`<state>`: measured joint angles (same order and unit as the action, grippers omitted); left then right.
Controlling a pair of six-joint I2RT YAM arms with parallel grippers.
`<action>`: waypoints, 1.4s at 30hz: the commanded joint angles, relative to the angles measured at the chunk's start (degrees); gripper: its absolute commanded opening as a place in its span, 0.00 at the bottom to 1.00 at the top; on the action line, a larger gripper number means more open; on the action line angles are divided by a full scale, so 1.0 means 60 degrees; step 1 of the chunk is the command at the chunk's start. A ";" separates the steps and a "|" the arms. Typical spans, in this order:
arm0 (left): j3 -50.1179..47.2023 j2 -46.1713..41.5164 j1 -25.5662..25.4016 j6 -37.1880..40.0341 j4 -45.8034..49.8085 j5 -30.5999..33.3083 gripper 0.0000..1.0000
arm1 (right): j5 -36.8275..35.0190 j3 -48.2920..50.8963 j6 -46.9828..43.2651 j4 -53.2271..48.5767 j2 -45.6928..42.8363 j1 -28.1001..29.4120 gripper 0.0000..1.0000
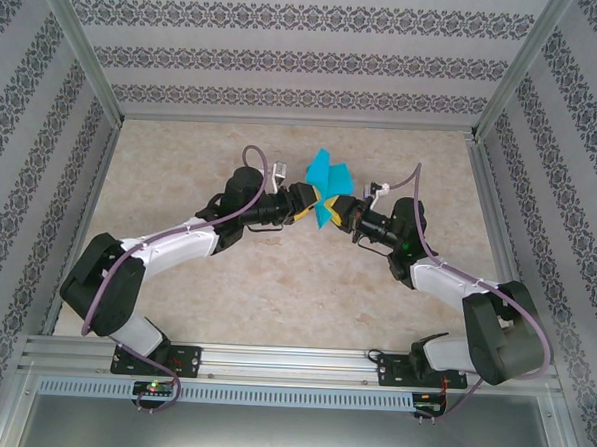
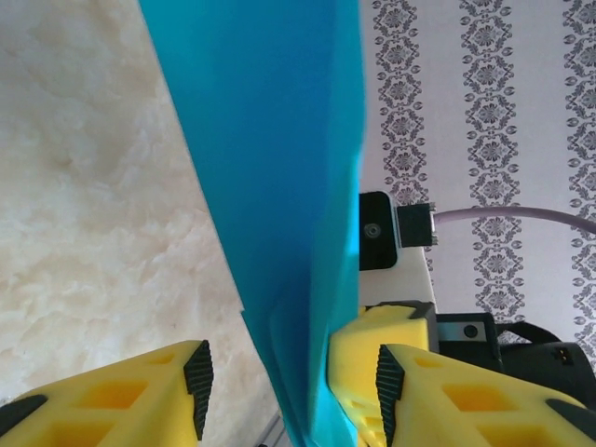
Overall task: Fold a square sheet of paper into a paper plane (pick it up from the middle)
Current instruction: Turn over the paper at the center of the table.
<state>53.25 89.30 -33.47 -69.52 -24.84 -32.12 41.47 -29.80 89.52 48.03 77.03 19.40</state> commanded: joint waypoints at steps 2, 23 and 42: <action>0.0014 0.0241 -0.0105 -0.0648 -0.1162 -0.0214 0.47 | 0.0147 -0.0204 0.0223 0.0794 0.0057 0.0158 0.07; 0.0355 0.0175 -0.0061 -0.0350 -0.0476 -0.0144 0.08 | 0.0236 0.0008 0.0069 0.0739 0.0169 0.0169 0.19; 0.4897 0.0250 -0.1096 0.8272 1.3312 0.8563 0.08 | -0.0255 -0.1637 -0.6994 -0.8958 -0.1179 -0.1383 0.71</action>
<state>80.01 88.20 -38.11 -31.20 34.96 0.40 40.86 -38.20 56.64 4.86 70.61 12.67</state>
